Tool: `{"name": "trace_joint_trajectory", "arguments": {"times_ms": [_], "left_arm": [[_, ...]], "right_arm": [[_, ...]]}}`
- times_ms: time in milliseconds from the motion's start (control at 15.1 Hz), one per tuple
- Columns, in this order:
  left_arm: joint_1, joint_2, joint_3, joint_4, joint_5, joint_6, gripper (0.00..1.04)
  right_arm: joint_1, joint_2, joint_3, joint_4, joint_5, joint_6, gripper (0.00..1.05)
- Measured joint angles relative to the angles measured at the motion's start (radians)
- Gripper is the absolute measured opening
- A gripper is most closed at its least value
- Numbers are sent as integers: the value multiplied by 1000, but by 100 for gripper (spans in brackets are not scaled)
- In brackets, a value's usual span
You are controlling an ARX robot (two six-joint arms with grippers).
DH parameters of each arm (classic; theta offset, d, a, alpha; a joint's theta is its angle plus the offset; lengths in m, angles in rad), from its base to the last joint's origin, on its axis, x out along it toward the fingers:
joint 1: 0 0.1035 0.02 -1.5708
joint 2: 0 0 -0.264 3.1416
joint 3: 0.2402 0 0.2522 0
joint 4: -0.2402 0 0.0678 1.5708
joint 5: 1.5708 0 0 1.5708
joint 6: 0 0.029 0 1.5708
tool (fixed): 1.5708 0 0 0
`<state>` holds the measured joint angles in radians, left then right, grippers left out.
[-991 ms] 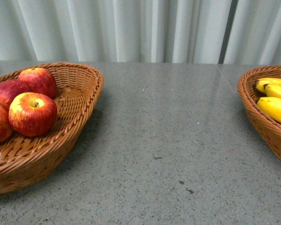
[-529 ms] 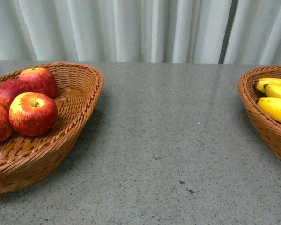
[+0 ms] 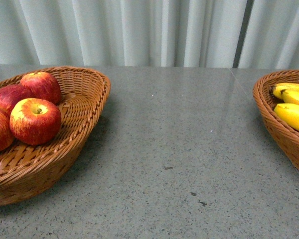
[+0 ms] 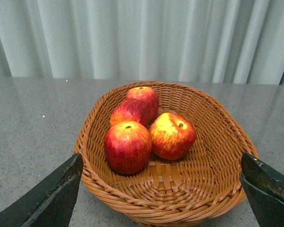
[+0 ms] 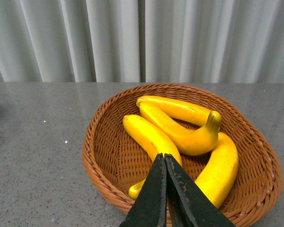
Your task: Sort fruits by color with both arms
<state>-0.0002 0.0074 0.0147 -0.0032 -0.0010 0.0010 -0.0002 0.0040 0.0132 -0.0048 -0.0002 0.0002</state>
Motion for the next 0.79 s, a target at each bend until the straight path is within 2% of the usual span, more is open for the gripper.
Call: {"name": "trace_joint_trajectory", "arguments": {"times_ms": [198,727,793], "left_arm": [[0,0,0,0,1,0,98],[0,0,0,0,1,0,98],[0,0,0,0,1,0,98]], "right_arm": [[0,0,0,0,0,0,3],[0,0,0,0,0,0,99],[0,0,0,0,0,0,98]]}}
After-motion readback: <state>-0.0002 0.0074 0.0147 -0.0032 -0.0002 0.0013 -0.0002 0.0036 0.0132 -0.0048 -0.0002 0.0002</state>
